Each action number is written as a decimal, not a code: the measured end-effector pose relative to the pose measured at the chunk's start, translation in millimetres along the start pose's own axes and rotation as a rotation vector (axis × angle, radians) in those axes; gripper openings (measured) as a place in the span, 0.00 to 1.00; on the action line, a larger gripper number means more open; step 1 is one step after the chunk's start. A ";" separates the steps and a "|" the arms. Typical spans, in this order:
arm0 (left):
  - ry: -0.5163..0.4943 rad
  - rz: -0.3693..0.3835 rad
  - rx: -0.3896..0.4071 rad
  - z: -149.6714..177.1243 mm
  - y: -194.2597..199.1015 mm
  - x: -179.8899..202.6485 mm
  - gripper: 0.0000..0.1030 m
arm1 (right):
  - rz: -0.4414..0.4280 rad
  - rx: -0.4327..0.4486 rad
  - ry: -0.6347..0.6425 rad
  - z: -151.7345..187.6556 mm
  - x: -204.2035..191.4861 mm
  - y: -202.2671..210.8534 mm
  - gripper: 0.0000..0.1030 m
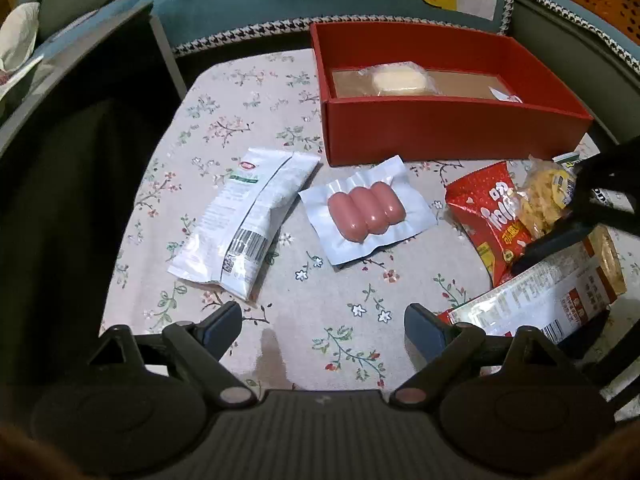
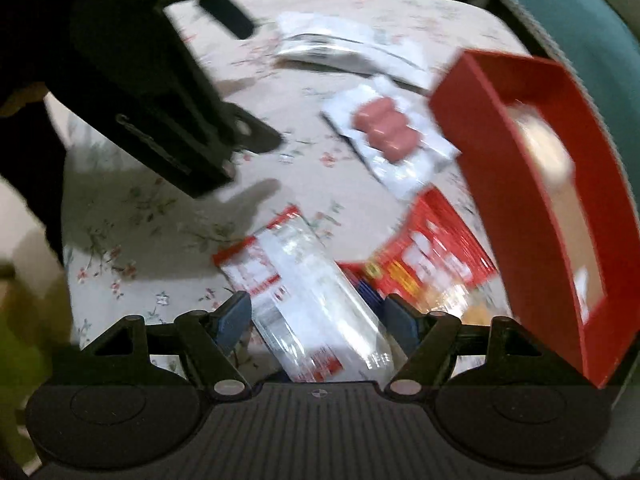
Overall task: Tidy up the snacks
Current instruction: 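Grasp the white long pouch with the left tool while the right tool grasps the red-white striped pouch, then lift the white pouch and the striped pouch with both tools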
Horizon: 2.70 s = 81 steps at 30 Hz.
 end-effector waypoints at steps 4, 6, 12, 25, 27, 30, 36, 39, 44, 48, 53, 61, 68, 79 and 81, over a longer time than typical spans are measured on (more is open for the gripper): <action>0.015 0.001 -0.010 -1.8 -3.9 -8.9 1.00 | -0.058 -0.040 0.048 -6.2 -8.4 -20.5 0.77; 0.024 -0.008 -0.008 -4.0 -4.1 -18.4 1.00 | -0.052 -0.037 0.025 -2.9 -10.7 -26.2 0.77; 0.137 -0.019 -0.001 -15.0 -4.1 -57.6 1.00 | -0.038 0.012 -0.209 17.8 -13.9 -16.3 0.62; -0.082 -0.040 -0.007 -67.6 -80.1 -61.1 1.00 | -0.062 0.187 -0.593 38.6 7.5 3.7 0.57; -0.093 -0.040 -0.016 -67.1 -92.3 -62.1 1.00 | -0.074 0.196 -0.623 40.3 13.7 4.0 0.57; -0.059 -0.028 -0.019 -67.6 -97.0 -69.6 1.00 | -0.077 0.192 -0.637 39.0 15.7 0.0 0.57; 0.069 0.044 -0.059 -44.2 -79.7 -67.9 1.00 | -0.067 0.209 -0.658 32.8 14.8 6.9 0.57; 0.087 0.071 -0.068 -29.8 -61.6 -51.0 1.00 | -0.059 0.222 -0.676 30.3 12.4 10.3 0.57; 0.083 0.080 -0.075 -9.3 -41.1 -31.9 0.99 | -0.052 0.239 -0.724 31.4 0.8 19.9 0.57; 0.131 0.100 -0.085 10.8 -21.5 -29.6 0.99 | -0.057 0.246 -0.748 35.5 -11.5 21.3 0.57; 0.140 0.049 -0.100 26.5 -12.9 -27.8 1.00 | -0.052 0.235 -0.755 37.5 -18.6 13.6 0.57; 0.146 -0.005 -0.103 12.9 -35.4 -21.1 1.00 | -0.016 0.210 -0.718 28.9 -18.3 5.5 0.74; 0.149 -0.023 -0.087 22.5 -30.3 -22.2 1.00 | 0.030 0.185 -0.634 34.8 -31.0 7.2 0.66; 0.123 -0.024 -0.066 23.2 -16.8 -8.0 0.96 | 0.062 0.232 -0.652 32.1 -23.9 22.5 0.22; 0.121 -0.015 -0.067 25.0 -15.4 -5.8 0.96 | 0.065 0.230 -0.658 30.9 -21.0 22.4 0.22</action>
Point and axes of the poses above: each gripper's, at about its wrist camera, not at the fingertips, and y roughly against the way its jaws point, x to its right, z to its underside, the point moved 4 cm from there along -y, roughly the way its jaws point, and after that the axes turned 6 degrees about x, right-handed, at the moved point
